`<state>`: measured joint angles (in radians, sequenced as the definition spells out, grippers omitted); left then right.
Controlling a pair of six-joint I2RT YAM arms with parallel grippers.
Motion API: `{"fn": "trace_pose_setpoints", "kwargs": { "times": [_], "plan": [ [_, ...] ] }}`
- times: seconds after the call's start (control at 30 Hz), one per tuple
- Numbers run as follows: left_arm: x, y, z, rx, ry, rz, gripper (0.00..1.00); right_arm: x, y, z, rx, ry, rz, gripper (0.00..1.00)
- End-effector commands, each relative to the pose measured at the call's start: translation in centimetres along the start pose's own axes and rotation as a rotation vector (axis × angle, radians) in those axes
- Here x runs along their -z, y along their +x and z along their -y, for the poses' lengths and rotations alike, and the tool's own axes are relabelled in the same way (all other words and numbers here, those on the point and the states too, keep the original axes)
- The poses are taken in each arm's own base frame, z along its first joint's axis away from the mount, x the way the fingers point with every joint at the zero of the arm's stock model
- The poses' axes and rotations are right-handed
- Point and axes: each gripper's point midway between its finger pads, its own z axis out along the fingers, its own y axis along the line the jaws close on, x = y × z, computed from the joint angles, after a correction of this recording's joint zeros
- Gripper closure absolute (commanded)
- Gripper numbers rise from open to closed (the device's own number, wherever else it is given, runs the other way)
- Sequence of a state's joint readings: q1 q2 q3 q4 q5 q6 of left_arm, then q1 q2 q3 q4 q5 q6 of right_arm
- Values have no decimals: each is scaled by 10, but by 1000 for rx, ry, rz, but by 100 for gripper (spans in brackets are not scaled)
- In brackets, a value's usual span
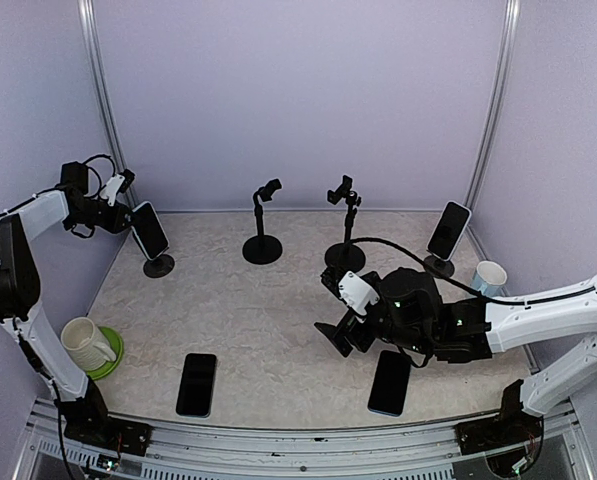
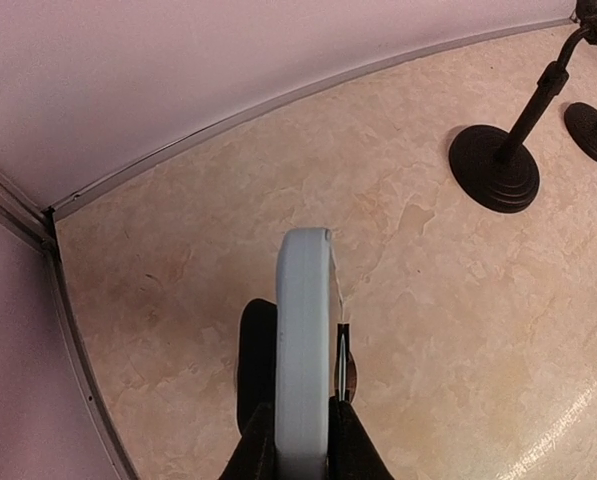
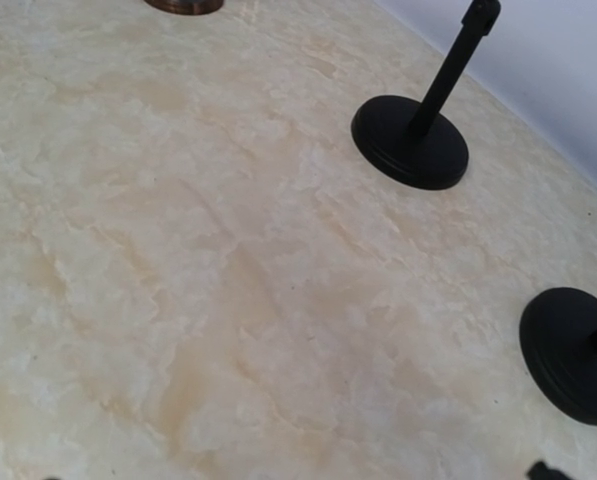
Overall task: Place the phone on the phone stand
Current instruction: Install the phone onto the phone stand.
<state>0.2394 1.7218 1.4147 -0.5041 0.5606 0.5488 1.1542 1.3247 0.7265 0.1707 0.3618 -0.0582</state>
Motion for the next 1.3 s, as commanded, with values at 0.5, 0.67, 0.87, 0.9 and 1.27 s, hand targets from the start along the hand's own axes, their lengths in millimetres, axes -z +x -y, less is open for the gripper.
{"fn": "trace_pose_setpoints", "kwargs": {
  "times": [0.5,0.67,0.87,0.9,1.27],
  "plan": [
    [1,-7,-10,-5,-45,4,86,-3,0,3,-18,5,7,0],
    [0,-6,-10,-3,-45,1,84,-3,0,3,-17,5,6,0],
    [-1,-8,-14,-1,-52,-2,82,-3,1,2,-16,3,4,0],
    [-2,-7,-15,0,-54,-4,81,-3,1,2,-16,3,4,0],
    [-12,-2,-19,8,-49,-25,79,-5,3,2,-12,4,-3,0]
  ]
}}
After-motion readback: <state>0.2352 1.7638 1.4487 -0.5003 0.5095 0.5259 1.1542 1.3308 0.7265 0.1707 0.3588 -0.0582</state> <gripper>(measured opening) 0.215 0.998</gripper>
